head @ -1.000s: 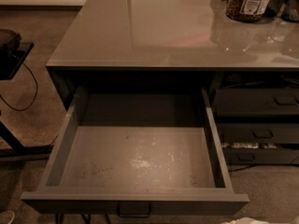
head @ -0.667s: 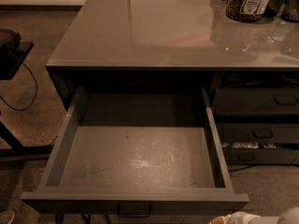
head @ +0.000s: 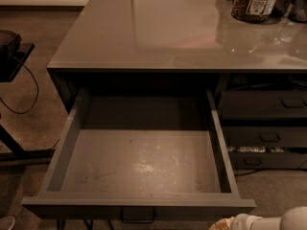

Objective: Close top drawer

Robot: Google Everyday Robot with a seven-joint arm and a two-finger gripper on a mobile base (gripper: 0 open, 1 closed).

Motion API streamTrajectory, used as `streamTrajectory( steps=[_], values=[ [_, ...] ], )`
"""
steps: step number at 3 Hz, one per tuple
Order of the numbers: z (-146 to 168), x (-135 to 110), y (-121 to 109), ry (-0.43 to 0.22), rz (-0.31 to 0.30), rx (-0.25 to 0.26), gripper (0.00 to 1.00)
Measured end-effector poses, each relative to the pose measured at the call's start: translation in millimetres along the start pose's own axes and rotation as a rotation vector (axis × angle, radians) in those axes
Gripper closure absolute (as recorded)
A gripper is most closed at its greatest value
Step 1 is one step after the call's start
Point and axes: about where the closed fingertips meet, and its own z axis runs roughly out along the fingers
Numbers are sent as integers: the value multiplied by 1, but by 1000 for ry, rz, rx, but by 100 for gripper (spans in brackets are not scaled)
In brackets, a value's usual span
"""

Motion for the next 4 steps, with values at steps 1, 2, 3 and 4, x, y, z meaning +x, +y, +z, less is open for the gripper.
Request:
streamTrajectory(
  steps=[1, 2, 3, 4],
  values=[
    [9, -3, -16, -10, -2, 46, 100],
    [18, -14, -33, -22, -26, 93, 100],
    [31, -17, -49, -26, -24, 128, 100],
    [45, -20, -75, -28, -23, 180, 100]
  ],
)
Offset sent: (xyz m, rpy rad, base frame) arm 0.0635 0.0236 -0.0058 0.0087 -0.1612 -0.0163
